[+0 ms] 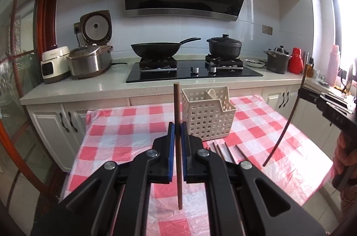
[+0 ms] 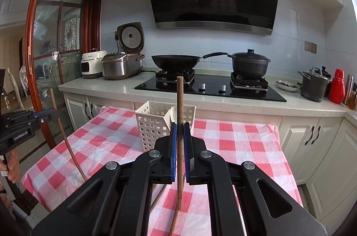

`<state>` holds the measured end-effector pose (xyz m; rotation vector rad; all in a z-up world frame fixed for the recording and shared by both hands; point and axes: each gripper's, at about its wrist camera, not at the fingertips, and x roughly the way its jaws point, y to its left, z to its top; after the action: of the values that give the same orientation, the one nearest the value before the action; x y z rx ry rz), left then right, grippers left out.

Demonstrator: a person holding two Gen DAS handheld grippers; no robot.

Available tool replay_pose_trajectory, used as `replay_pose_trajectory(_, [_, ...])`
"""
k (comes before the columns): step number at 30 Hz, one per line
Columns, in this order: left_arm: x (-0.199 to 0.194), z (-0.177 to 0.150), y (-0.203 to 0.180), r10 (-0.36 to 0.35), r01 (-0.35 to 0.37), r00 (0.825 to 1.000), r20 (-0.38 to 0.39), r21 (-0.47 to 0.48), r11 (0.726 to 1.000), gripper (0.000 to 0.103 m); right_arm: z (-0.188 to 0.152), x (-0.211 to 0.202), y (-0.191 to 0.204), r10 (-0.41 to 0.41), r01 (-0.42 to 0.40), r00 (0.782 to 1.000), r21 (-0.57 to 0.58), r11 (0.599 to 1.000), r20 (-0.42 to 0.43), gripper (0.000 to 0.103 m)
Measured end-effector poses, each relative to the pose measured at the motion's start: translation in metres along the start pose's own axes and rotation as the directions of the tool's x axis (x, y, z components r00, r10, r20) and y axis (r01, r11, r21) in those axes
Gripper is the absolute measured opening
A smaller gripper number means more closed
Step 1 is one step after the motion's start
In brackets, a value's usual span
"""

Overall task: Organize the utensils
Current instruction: 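Lift the chopstick upright with the right gripper and lower it into the caddy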

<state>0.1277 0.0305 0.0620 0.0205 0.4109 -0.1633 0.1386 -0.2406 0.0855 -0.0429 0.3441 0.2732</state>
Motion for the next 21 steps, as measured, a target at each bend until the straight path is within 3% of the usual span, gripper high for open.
replay_pose_trajectory(11, [0.028,0.032,0.013,-0.004,0.004,1.0,-0.007,-0.016,1.0,0.006,0.027,0.035,0.0,0.021,-0.021,1.0,-0.014,1.0,0.009,0.006])
replay_pose_trajectory(21, [0.062,0.118,-0.007,-0.013,0.009,0.998,0.069,0.058,0.998,0.006,0.084,0.083,-0.011,0.01,-0.009,0.999,-0.014,1.0,0.047,0.006])
